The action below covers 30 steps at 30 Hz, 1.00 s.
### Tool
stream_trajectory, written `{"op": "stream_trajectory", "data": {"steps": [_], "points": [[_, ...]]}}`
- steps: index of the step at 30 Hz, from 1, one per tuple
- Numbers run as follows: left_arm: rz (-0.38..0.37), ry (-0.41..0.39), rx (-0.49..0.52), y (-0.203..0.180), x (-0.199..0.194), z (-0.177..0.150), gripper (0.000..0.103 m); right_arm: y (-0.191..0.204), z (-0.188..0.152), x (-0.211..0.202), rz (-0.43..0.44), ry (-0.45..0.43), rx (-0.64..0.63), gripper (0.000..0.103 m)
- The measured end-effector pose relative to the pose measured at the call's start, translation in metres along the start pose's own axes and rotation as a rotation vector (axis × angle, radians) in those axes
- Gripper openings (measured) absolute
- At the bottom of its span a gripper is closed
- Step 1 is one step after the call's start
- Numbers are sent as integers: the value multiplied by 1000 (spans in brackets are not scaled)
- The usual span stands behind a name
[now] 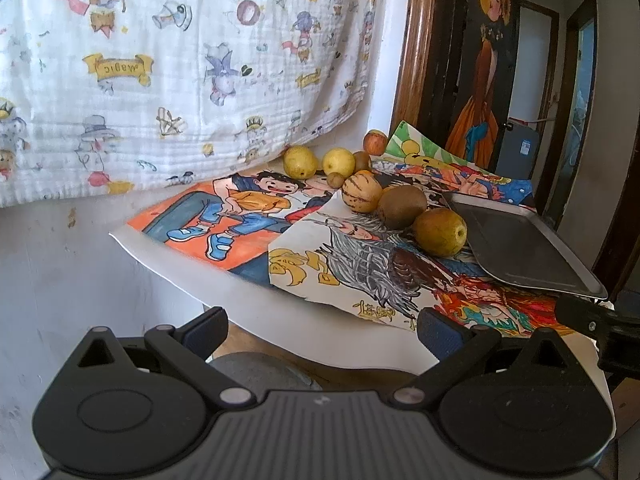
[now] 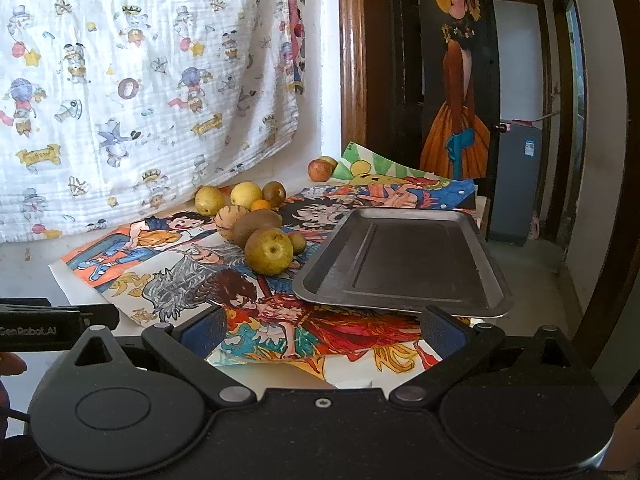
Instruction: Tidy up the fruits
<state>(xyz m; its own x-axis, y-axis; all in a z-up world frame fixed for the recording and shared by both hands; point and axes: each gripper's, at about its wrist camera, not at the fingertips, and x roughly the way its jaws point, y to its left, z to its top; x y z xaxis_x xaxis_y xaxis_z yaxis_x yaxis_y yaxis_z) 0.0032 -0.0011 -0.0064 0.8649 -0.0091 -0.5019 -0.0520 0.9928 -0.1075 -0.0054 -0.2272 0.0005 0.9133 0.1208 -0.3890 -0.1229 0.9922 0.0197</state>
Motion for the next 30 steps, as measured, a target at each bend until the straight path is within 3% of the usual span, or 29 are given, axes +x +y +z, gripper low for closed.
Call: {"op": "stream_trajectory", "data": {"steps": [12,23,30], "points": [[-7,23,-22,9,12,24,103,-5,28,5,45,-15,-32,103],[-54,55,-35,15,49,99,103,-23,112,37,157,12,-169,103],[-60,119,-42,17,95,134,103,-13,135,82,225,47,-289,103]]}}
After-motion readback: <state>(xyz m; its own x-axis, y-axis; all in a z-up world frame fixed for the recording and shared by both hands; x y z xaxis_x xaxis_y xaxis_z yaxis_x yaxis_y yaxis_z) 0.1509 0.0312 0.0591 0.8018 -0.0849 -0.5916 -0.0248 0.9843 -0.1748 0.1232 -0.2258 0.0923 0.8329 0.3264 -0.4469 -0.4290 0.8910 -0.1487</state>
